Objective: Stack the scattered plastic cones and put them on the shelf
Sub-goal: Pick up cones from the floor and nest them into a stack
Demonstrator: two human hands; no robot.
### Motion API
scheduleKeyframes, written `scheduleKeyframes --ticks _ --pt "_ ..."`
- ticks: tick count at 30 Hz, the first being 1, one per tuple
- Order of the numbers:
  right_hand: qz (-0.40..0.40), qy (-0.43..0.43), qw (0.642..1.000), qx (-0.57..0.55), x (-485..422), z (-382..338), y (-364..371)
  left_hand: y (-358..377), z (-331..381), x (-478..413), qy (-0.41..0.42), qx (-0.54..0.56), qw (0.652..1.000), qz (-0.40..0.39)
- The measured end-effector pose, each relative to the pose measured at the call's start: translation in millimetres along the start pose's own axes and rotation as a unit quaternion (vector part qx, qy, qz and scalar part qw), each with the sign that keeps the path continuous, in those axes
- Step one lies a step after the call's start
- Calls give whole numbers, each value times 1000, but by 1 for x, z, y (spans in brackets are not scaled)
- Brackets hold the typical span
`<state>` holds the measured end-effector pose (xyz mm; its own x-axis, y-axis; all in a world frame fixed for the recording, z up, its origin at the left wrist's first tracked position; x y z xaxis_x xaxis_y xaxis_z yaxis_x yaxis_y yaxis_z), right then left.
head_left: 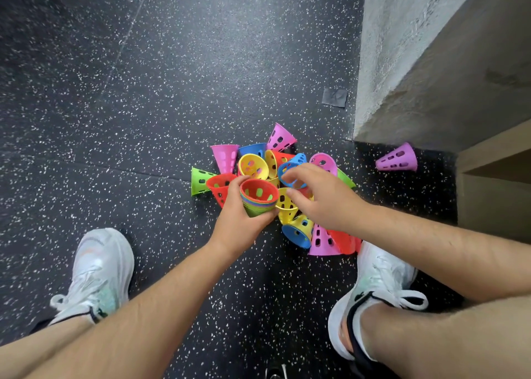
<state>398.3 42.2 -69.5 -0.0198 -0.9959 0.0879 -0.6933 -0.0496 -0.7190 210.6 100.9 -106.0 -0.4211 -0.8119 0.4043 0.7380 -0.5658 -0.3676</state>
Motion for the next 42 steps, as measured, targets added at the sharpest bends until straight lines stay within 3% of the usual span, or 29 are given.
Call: scheduleKeyframes --ticks 5,9,13,18,20,23,27,31,37,42 --pt "-138 -36 975 173 -4 11 21 -10 -17 1 -24 -48 998 23" --pt "-167 -79 949 256 -7 7 34 -12 -22 5 -47 -52 997 14" --pt "-126 -78 959 242 -8 5 25 -14 -16 5 -44 -37 998 12" --pt "114 -108 965 211 0 4 -8 -19 -11 3 -26 -16 999 13" --pt "166 -137 961 175 2 -2 -13 -19 -11 1 -22 -14 1000 6" --pt "161 -150 970 108 -2 -8 -10 -15 -9 -1 -13 -9 1000 -9" --pt "68 -173 982 15 -1 -8 8 -3 -1 -1 -5 24 999 -26" --pt "10 -81 996 -20 7 0 19 11 11 -1 2 60 998 -27" --pt "23 -10 999 -39 9 6 13 21 9 -4 3 36 999 -19" --pt "120 5 993 22 -5 25 2 22 7 -9 9 7 1000 16"
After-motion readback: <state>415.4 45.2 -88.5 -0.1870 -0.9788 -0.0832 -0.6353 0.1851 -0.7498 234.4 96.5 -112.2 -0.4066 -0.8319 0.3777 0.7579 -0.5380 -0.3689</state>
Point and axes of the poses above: each hand's wrist, its own x-axis away from the middle knuckle, its own y-axis out of the palm, z = x × y, the point moved 3 cm from there along -x, towards the middle knuckle, and after that the axes turned 6 degrees about -y, right-handed, at the moved point
